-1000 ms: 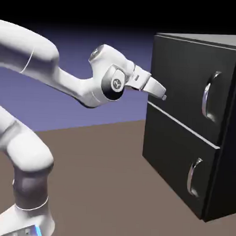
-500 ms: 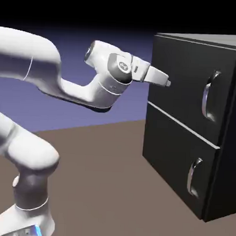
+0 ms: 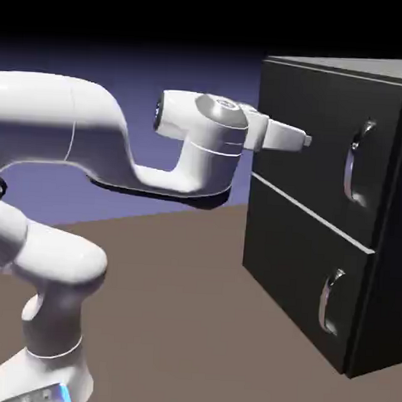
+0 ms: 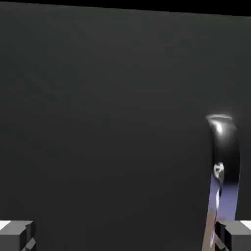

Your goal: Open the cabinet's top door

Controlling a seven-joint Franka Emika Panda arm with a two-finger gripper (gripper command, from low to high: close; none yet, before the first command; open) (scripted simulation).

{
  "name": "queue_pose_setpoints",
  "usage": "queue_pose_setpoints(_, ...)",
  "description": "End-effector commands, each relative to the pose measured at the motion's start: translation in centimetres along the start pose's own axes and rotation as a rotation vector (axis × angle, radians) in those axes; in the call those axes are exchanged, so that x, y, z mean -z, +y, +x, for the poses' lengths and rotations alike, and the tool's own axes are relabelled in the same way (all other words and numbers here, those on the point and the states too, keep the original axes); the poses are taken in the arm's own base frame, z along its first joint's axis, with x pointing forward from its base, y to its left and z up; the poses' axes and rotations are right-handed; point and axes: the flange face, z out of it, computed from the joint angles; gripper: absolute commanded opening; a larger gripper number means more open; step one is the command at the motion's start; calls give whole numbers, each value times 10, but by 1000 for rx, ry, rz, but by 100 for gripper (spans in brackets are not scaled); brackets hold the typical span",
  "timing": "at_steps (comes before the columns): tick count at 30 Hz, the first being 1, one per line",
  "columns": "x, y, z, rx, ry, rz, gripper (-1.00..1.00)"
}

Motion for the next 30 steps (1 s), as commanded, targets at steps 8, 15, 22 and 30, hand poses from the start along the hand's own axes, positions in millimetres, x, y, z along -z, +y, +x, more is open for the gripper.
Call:
queue_pose_setpoints(8, -21, 37, 8, -28, 63, 59, 100)
queue_pose_setpoints(15, -46, 75, 8, -50, 102, 111, 100)
queue_pose_setpoints(22, -84, 84, 11, -58, 109, 127, 100)
queue_pose_setpoints(30, -85, 78, 6, -59, 139, 96, -100)
